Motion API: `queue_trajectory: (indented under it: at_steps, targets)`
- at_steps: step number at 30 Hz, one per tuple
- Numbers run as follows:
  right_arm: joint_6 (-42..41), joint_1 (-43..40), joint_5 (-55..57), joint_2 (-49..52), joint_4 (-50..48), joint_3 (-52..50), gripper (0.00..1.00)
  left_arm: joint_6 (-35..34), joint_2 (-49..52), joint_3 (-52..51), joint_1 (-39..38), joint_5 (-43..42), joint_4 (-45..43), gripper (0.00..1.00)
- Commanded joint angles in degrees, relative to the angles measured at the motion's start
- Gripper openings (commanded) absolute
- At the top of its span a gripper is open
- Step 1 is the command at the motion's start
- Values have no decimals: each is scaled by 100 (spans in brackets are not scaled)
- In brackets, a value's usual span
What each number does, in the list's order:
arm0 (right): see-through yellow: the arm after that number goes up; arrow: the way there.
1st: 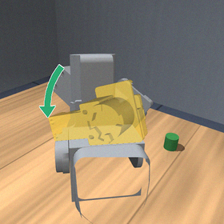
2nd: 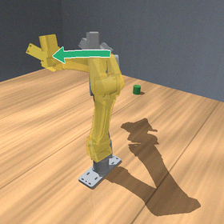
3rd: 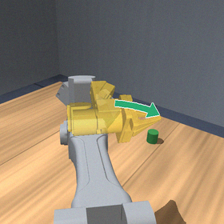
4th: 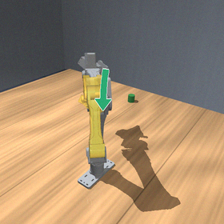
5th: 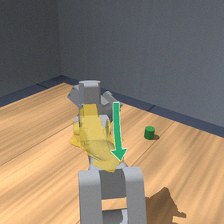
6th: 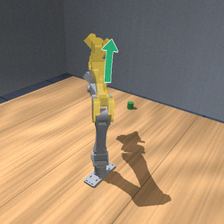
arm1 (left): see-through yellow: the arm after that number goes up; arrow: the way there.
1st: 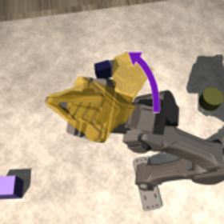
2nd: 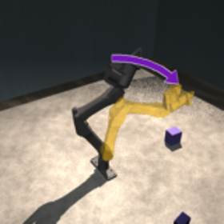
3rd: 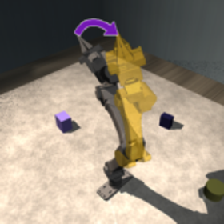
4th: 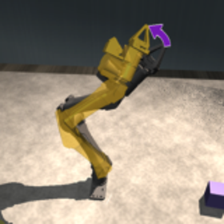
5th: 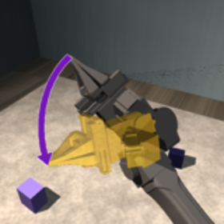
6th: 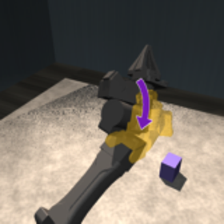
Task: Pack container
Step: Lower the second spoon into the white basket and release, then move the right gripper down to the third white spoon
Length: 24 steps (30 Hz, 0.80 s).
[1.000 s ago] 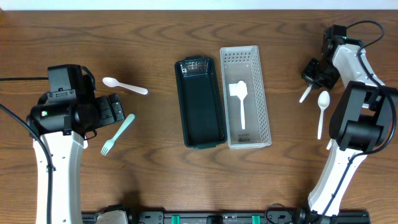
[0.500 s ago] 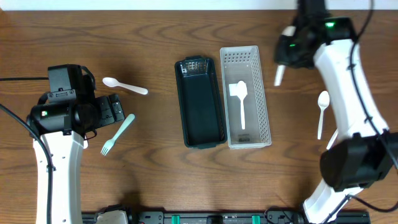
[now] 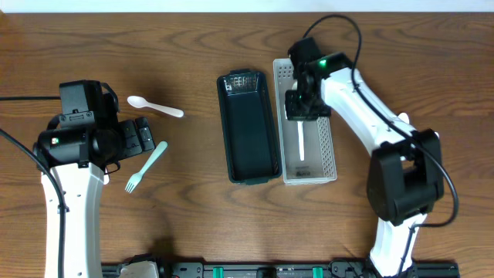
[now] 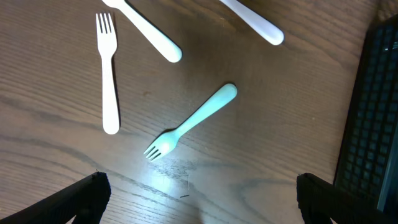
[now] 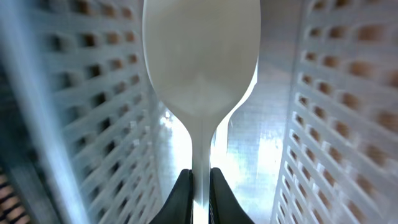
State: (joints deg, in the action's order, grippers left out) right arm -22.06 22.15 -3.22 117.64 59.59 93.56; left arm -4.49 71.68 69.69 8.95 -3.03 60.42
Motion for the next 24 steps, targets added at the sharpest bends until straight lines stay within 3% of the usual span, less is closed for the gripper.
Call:
queue_trajectory:
  at_steps: [1, 4, 9, 15, 18, 21, 24]
  targets:
    - [63, 22, 17, 42, -68, -37, 21, -33, 24, 66, 31, -37, 39, 98]
    - [96, 22, 17, 33, -114, -22, 31, -31, 24, 66, 31, -37, 37, 98]
    - [199, -37, 48, -11, -94, 323, 32, -31, 24, 66, 31, -37, 35, 98]
    - [245, -505, 774, -446, 699, 1827, 35, -28, 24, 66, 31, -35, 35, 98]
    - [243, -960, 1215, -739, 1093, 2474, 46, -28, 24, 66, 31, -35, 35, 98]
    - [157, -1580, 1244, -1019, 1416, 2686, 48, -28, 24, 66, 31, -35, 35, 98]
    - [-83, -2356, 1209, -1093, 1923, 2671, 67, -28, 24, 66, 31, -35, 35, 98]
